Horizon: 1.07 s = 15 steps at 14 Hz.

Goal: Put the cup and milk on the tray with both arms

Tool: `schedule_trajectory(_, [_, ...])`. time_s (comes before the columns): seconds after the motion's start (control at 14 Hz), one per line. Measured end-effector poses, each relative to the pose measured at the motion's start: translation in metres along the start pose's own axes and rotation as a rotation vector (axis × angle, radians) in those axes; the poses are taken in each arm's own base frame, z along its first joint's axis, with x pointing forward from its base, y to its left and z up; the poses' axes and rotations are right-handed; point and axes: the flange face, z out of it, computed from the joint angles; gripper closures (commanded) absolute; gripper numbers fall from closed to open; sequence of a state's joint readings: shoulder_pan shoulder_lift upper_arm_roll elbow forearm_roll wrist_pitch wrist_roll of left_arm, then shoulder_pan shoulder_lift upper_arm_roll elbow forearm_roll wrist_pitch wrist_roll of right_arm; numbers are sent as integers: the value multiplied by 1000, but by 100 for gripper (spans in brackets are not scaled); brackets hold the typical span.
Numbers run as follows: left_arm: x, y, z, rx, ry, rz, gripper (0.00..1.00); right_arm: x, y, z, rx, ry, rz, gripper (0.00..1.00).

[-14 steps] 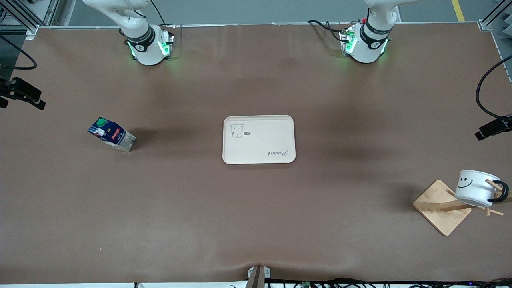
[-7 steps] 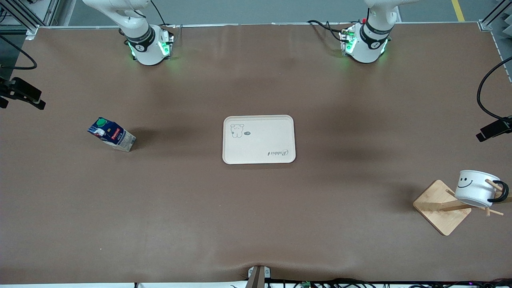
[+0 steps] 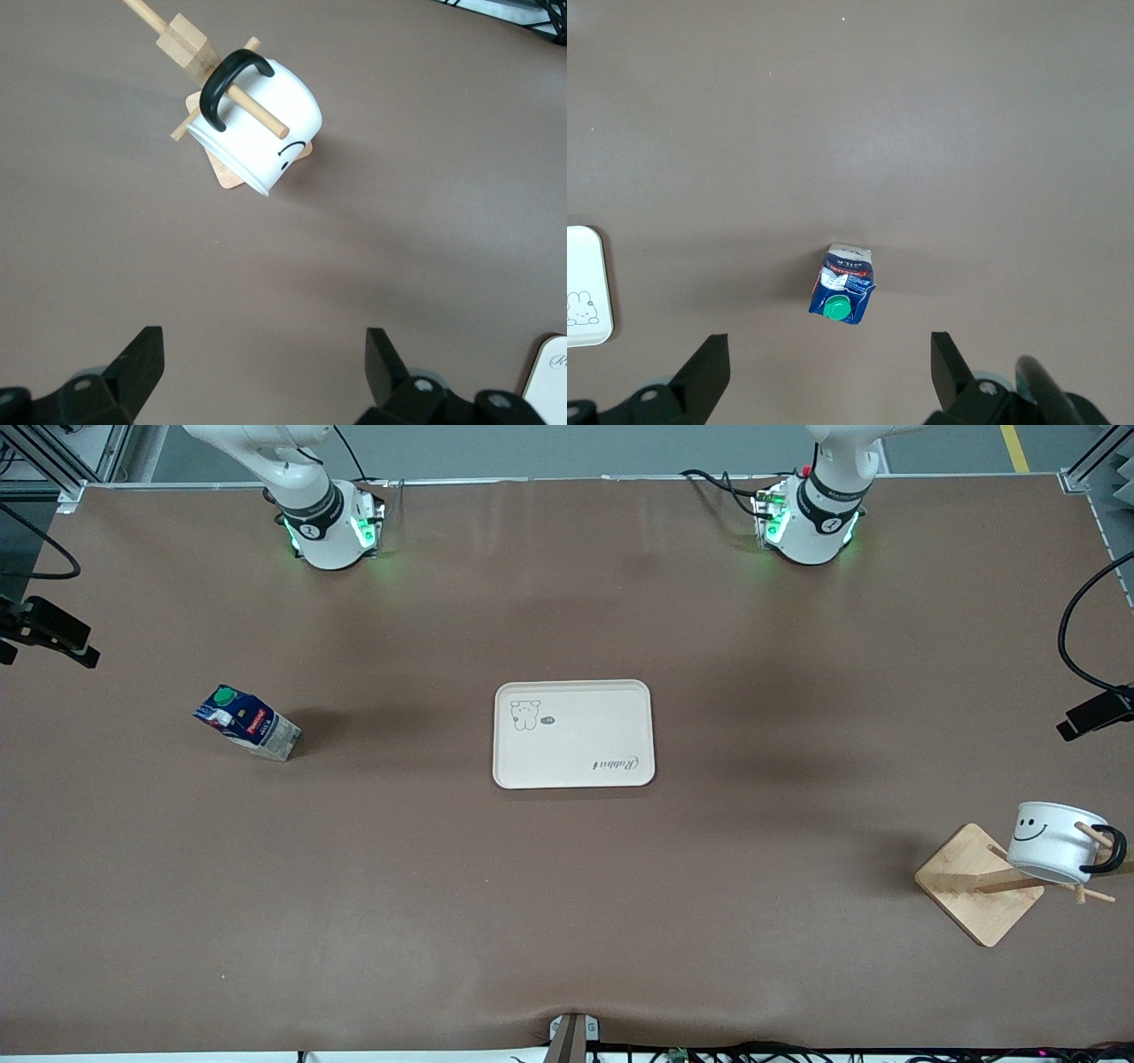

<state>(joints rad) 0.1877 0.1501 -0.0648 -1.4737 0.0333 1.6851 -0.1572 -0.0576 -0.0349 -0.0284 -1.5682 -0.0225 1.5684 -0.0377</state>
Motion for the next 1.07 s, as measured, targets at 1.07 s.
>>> schedule_trajectory(1.07, [4,-20,-5,-27,14,-52,0,0,1,0,0,0,2,0])
